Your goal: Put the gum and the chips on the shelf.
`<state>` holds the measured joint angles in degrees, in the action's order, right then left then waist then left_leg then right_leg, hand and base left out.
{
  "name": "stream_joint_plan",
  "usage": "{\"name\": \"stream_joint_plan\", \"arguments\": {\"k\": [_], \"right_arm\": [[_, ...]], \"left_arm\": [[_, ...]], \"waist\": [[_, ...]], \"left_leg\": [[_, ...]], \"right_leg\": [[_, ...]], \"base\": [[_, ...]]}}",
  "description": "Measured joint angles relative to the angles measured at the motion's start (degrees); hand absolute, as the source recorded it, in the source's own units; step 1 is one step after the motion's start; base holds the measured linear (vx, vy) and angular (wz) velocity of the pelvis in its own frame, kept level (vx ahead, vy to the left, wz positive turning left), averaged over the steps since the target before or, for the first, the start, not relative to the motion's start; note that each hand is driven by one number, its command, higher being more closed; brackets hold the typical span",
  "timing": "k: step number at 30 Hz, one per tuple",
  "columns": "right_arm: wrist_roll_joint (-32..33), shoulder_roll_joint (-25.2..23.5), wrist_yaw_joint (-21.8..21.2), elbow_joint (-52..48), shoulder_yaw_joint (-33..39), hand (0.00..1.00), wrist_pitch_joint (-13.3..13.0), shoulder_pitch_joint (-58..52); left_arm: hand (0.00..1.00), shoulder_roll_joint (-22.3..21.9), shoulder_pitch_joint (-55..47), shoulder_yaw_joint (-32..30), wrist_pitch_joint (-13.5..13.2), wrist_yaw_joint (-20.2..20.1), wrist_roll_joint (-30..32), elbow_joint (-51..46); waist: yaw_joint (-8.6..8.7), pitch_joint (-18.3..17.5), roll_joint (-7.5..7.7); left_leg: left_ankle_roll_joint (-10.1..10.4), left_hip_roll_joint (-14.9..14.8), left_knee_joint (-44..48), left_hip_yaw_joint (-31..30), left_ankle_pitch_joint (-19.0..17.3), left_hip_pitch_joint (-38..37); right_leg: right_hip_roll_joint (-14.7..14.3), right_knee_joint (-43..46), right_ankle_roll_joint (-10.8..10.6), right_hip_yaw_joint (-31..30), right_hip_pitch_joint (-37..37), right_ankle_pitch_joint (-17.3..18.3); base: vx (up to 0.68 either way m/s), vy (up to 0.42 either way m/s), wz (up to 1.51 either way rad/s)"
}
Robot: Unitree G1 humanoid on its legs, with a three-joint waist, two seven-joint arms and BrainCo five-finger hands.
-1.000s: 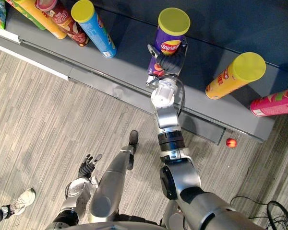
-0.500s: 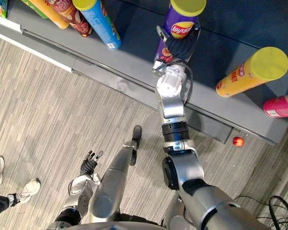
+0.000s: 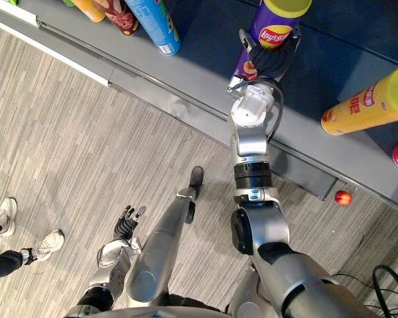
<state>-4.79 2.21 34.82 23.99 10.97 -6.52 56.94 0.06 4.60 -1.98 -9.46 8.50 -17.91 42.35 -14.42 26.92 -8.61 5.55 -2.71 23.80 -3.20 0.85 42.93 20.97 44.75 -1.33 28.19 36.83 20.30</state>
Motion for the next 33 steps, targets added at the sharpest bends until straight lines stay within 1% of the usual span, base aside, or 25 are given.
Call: {"name": "stream_joint_plan", "arguments": {"k": [4,8,12,13,15,21,27,33], "right_arm": [[-0.3,0.0,0.0,1.0,-0.3,1.00,-0.2,0.0],[-0.4,0.0,-0.1,1.6,-0.6,1.00,-1.3,-0.1],[-1.1,0.0,-0.2,1.7,-1.8,1.00,-1.8,-0.6],[-1.3,0.0,-0.3,1.8,-2.3,0.00,-1.7,-0.7],[-1.4,-0.2,-0.4,2.5,-2.7,0.00,-1.7,-1.1],[-1.4,-0.9,-1.1,4.8,-3.3,0.00,-1.6,-4.1],[-1.4,-1.1,-1.5,5.9,-6.9,0.00,-1.6,-6.0],[-1.4,-3.3,-2.1,6.2,-7.7,0.00,-1.5,-8.6]], "left_arm": [[0.00,0.0,0.0,0.0,0.0,-0.1,-0.1,0.0],[0.00,0.0,0.0,0.0,0.0,-0.2,-2.1,0.0],[0.00,0.0,0.0,0.1,0.0,-0.3,-2.1,0.0],[0.00,0.0,0.0,0.1,0.0,-0.3,-2.1,0.0],[0.00,0.0,0.0,0.1,0.0,-0.4,-2.1,0.0],[0.00,-0.1,0.0,0.0,0.0,-0.5,-2.1,0.0],[0.00,-0.1,0.0,-0.3,0.0,-0.5,-2.1,0.0],[0.00,-0.1,0.0,-0.7,0.0,-0.5,-2.1,0.3]], "waist": [[-0.02,0.0,-0.04],[0.00,0.0,-0.06],[0.01,0.0,-0.06],[0.01,0.0,-0.06],[0.03,0.0,-0.07],[0.02,0.0,-0.07],[0.18,0.0,-0.02],[0.59,-0.1,0.17]], "left_leg": [[-0.1,-0.2,0.5,0.8,-0.3,0.0],[-0.1,-0.4,0.6,1.0,-0.4,0.1],[0.0,-0.6,1.2,1.1,-0.7,0.2],[0.0,-0.8,1.6,1.2,-1.0,0.3],[-0.1,-1.0,2.6,1.2,-1.6,0.7],[-0.1,-1.0,2.9,1.3,-1.7,0.9],[-0.5,-1.9,5.3,2.5,-3.1,0.9],[-0.4,-2.2,6.3,2.6,-3.3,0.7]], "right_leg": [[0.0,0.4,0.1,-1.0,0.6,0.0],[-0.2,0.4,0.1,-1.3,0.9,0.0],[-0.4,0.4,0.1,-1.5,0.9,0.0],[-0.5,0.4,0.1,-1.6,0.9,0.0],[-0.7,0.5,0.1,-1.7,1.0,0.0],[-0.7,0.6,0.1,-1.8,1.2,0.0],[-1.2,1.4,0.1,-3.3,1.2,0.0],[-1.4,1.6,0.0,-3.4,0.7,-0.1]], "base": [[0.02,-0.065,-0.09],[0.03,-0.068,-0.05],[0.05,-0.071,-0.04],[0.03,-0.046,-0.06],[0.04,-0.053,-0.06],[0.04,-0.055,-0.01],[0.01,-0.057,-0.11],[0.00,-0.050,-0.03]]}}
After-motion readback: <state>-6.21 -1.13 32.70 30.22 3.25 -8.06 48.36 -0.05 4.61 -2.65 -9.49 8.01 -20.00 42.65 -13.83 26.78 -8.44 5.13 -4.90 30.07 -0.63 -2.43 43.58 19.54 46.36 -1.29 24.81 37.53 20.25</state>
